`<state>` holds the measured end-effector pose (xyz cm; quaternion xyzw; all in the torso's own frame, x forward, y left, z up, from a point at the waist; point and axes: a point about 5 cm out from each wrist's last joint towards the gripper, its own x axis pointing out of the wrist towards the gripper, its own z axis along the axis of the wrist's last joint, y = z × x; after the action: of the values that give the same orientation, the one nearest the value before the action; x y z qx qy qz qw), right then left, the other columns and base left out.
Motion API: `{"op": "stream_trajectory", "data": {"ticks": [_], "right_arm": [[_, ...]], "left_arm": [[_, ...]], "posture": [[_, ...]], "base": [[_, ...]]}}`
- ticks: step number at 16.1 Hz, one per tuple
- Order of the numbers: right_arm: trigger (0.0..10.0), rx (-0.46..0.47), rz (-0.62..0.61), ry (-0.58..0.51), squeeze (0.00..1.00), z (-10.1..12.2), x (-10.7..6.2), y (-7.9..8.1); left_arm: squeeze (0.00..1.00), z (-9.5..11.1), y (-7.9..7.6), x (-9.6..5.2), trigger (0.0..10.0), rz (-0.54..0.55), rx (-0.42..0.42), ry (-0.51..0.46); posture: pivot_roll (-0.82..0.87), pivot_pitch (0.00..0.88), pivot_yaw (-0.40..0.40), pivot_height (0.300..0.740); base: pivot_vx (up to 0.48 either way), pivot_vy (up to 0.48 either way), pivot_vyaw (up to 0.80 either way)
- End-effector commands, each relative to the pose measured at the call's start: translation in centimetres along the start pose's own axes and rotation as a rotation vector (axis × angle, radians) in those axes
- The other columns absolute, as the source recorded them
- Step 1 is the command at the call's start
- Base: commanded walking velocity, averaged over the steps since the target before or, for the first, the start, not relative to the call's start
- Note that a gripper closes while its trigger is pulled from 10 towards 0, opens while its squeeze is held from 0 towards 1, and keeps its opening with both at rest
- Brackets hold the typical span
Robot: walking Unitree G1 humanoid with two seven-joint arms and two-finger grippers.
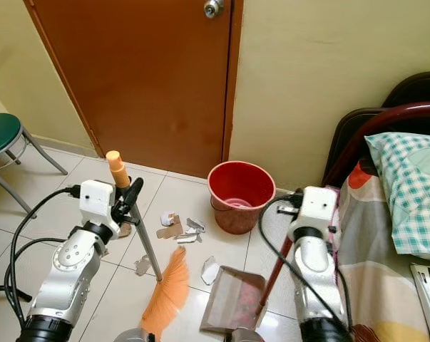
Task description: Sweep floor
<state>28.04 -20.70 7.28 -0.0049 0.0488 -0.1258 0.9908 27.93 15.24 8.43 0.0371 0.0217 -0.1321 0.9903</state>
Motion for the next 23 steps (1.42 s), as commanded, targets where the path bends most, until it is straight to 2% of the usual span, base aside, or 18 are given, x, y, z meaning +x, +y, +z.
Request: {"op": "stream_trajectory", "data": {"ticks": [1, 5, 9, 13, 14, 15, 16, 17, 19, 21, 22, 23], "right_arm": [[10.0, 0.004, -0.017, -0.073, 0.00, 1.9, 1.0, -0.3], [10.0, 0.009, 0.016, -0.105, 0.00, 3.5, 2.7, 0.0], [10.0, -0.041, 0.004, -0.122, 0.00, 4.0, 3.5, 0.4], [10.0, -0.132, 0.005, -0.151, 0.00, 4.9, 4.8, 2.8], [10.0, -0.137, 0.007, -0.147, 0.00, 4.9, 5.0, 3.3], [10.0, -0.180, -0.023, -0.117, 0.00, 4.3, 5.2, 4.0], [10.0, -0.157, -0.028, -0.096, 0.00, 4.0, 5.3, 4.3], [10.0, -0.211, -0.028, -0.052, 0.00, 3.2, 5.4, 5.7], [10.0, -0.215, 0.000, -0.013, 0.00, 2.5, 5.2, 7.7], [10.0, -0.223, 0.040, 0.012, 0.00, 2.0, 4.9, 8.9], [10.0, -0.227, 0.078, 0.025, 0.00, 1.6, 4.6, 9.9], [10.0, -0.228, 0.094, 0.029, 0.00, 1.3, 4.3, 10.2]], "left_arm": [[0.00, 0.9, 0.3, 0.6, 10.0, -0.015, 0.064, -0.025], [0.00, 1.6, 0.6, 1.2, 10.0, -0.024, 0.090, -0.038], [0.00, 1.3, 0.1, 1.2, 10.0, -0.052, 0.105, -0.031], [0.00, 2.0, -1.9, 2.3, 10.0, -0.192, 0.133, -0.045], [0.00, 2.0, -2.2, 2.4, 10.0, -0.212, 0.137, -0.049], [0.00, 2.2, -2.9, 2.8, 10.0, -0.244, 0.119, -0.064], [0.00, 2.3, -3.1, 3.0, 10.0, -0.249, 0.117, -0.072], [0.00, 2.6, -4.2, 3.7, 10.0, -0.284, 0.125, -0.087], [0.00, 2.8, -5.8, 4.6, 10.0, -0.349, 0.143, -0.099], [0.00, 2.8, -6.9, 5.0, 10.0, -0.403, 0.152, -0.095], [0.00, 2.7, -8.1, 5.2, 10.0, -0.468, 0.164, -0.091], [0.00, 2.7, -9.1, 5.1, 10.0, -0.528, 0.161, -0.088]], "posture": [[-0.07, 0.047, 0.014, 0.740], [-0.06, 0.054, 0.021, 0.740], [-0.06, 0.057, 0.023, 0.740], [-0.05, 0.068, 0.023, 0.740], [-0.05, 0.068, 0.023, 0.740], [-0.05, 0.068, 0.023, 0.740], [-0.03, 0.071, 0.015, 0.740], [-0.03, 0.066, 0.013, 0.740], [-0.02, 0.063, 0.010, 0.740], [-0.02, 0.060, 0.010, 0.740], [-0.02, 0.059, 0.012, 0.740], [-0.02, 0.059, 0.013, 0.740]], "base": [[0.000, 0.000, 0.00], [0.000, 0.000, 0.00], [0.000, 0.000, 0.00], [0.000, 0.000, 0.00], [0.000, 0.000, 0.00], [0.000, 0.000, 0.00], [0.000, 0.000, 0.00], [0.000, 0.000, 0.00], [0.000, 0.000, 0.00], [0.000, 0.000, 0.00], [0.000, 0.000, 0.00], [0.000, 0.000, 0.00]]}}
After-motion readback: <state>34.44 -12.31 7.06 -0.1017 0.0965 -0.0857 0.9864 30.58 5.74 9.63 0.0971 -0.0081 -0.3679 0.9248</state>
